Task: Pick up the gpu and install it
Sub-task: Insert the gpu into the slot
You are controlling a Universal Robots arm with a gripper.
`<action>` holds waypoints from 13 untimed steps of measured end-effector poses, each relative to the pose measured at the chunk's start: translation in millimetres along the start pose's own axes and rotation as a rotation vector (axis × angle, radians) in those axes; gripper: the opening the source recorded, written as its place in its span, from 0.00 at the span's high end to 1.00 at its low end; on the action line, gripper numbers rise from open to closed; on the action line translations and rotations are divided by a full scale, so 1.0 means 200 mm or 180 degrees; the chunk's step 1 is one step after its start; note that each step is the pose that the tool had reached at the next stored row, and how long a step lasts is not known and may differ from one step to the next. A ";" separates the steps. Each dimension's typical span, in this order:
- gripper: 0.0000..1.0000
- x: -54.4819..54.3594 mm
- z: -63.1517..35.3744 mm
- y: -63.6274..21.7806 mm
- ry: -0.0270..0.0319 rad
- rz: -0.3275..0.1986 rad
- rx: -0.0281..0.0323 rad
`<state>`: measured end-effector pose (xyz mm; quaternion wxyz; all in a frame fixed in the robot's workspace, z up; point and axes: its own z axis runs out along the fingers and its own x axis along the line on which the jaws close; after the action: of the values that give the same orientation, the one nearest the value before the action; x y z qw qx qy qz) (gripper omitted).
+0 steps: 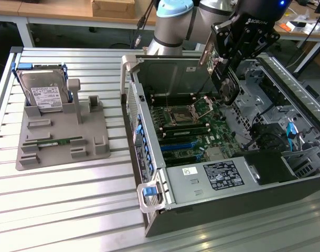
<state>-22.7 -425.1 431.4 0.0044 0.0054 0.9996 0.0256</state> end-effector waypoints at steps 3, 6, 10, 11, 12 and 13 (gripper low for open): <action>0.74 0.00 0.000 0.000 0.0000 0.0000 0.0000; 0.74 0.00 0.000 0.000 0.0002 -0.0047 0.0000; 0.74 0.00 0.000 0.000 0.0009 -0.0181 -0.0001; 0.74 0.00 0.000 0.000 0.0012 -0.0229 -0.0002; 0.74 0.00 0.000 0.000 0.0014 -0.0280 -0.0002; 0.74 0.00 0.000 0.000 0.0017 -0.0326 -0.0003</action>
<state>-22.2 -425.1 431.4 0.0031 -0.0460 0.9986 0.0258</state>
